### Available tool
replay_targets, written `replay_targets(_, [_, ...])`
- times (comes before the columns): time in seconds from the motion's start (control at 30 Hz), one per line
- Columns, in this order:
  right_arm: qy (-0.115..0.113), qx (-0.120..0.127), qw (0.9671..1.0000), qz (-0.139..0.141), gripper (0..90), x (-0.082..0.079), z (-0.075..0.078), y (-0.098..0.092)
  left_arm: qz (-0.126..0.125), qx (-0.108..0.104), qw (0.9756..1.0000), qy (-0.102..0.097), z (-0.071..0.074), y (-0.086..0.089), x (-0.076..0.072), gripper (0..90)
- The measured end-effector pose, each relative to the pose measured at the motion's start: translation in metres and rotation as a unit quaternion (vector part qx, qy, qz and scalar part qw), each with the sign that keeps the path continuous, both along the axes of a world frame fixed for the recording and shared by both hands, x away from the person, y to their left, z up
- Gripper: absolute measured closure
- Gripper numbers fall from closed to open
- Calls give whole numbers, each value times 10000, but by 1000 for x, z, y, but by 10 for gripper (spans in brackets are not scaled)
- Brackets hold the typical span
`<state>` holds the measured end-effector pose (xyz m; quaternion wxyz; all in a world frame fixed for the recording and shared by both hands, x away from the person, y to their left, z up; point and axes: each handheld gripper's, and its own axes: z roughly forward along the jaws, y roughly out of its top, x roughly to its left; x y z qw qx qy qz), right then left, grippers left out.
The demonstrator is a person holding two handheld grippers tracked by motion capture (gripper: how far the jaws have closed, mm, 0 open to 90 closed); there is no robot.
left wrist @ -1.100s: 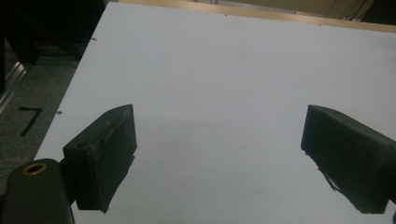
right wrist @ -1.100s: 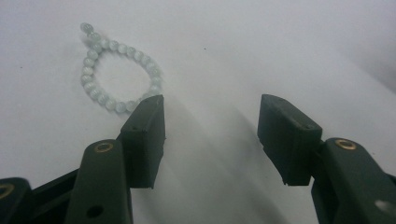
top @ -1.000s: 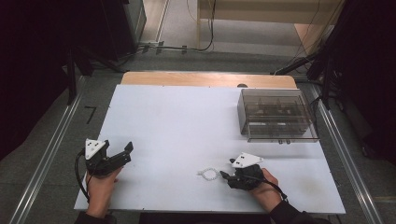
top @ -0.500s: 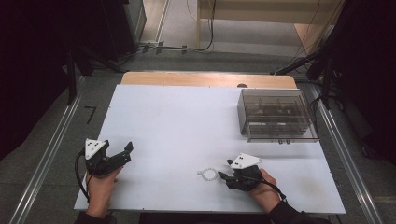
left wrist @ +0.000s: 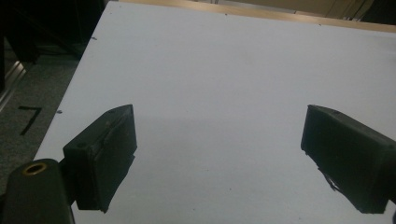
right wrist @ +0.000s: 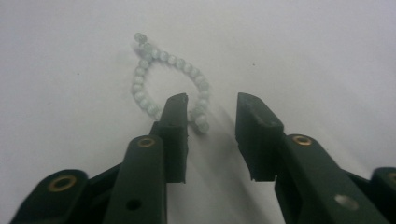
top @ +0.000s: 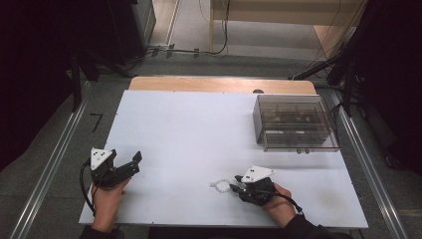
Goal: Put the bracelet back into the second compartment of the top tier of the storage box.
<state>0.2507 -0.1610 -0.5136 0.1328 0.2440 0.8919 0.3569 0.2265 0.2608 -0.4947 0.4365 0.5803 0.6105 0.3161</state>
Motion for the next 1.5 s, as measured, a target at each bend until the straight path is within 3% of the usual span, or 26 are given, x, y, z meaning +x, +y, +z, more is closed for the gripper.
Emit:
replay_targets(0.3, [49, -37, 9996, 268, 816, 1, -1, 3, -4, -2, 10000, 8, 0, 0, 0, 110])
replay_targets(0.9, [6, 197, 9994, 283, 830, 0, 10, -3, -4, -20, 10000, 20, 0, 0, 0, 110])
replay_targets(1.5, [-309, 710, 9970, 89, 834, 2, 29, -16, -11, -6, 10000, 30, 0, 0, 1, 110])
